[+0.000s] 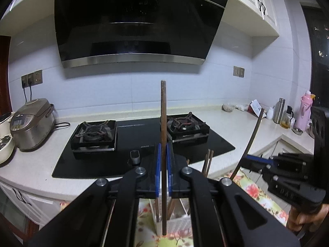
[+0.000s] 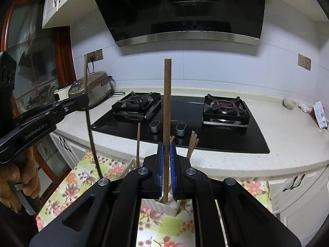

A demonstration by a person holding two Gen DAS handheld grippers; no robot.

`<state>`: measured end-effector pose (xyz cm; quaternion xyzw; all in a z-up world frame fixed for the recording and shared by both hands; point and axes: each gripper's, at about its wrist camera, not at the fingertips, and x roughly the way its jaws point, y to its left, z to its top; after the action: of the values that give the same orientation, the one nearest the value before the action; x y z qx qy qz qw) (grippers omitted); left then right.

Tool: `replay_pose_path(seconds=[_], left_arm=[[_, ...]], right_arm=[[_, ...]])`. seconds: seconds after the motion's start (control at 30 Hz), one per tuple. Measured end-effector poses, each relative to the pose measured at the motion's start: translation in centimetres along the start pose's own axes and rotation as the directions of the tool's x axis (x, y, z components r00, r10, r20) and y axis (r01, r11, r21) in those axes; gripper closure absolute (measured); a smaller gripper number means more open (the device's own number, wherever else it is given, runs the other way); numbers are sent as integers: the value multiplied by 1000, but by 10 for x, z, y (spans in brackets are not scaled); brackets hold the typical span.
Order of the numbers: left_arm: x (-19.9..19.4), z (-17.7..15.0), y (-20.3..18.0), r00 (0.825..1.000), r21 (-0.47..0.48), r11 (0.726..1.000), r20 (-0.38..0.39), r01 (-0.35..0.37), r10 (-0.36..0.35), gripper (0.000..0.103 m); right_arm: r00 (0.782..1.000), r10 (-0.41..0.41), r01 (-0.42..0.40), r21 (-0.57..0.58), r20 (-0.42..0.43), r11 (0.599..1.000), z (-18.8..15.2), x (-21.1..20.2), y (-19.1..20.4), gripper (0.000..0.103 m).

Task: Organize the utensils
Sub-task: 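Lower both chopsticks into the caddy and open both grippers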

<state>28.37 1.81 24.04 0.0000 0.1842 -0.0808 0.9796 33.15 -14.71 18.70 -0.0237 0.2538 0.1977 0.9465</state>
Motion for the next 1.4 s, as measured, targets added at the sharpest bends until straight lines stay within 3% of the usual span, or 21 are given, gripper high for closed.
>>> replay_pose_path(seconds=[0.23, 0.6, 1.0, 1.2, 1.23, 1.3, 1.4], left_arm=[[33, 3, 1, 1000, -16, 1000, 2, 9, -9, 98], [71, -26, 12, 1000, -63, 998, 2, -12, 12, 98], [104, -62, 14, 998, -70, 997, -58, -31, 27, 98], [124, -78, 8, 987, -27, 999, -156, -39, 35, 97], [129, -82, 7, 983, -20, 999, -181, -34, 30, 96], [134, -87, 7, 979, -21, 999, -204, -33, 28, 78], [136, -89, 7, 977, -19, 999, -210, -27, 22, 77]], right_arm=[[1000, 9, -8, 11, -17, 1000, 6, 26, 1, 95], [999, 0, 1, 25, -54, 1000, -5, 57, 3, 95], [994, 4, 0, 29, -112, 1000, -21, 85, 6, 95], [983, 16, -6, 54, -181, 999, -31, 107, 1, 95], [980, 13, -1, 59, -197, 998, -33, 112, -1, 95], [976, -3, 15, 56, -217, 998, -37, 117, -2, 93], [976, -26, 38, 52, -214, 998, -40, 115, -5, 90]])
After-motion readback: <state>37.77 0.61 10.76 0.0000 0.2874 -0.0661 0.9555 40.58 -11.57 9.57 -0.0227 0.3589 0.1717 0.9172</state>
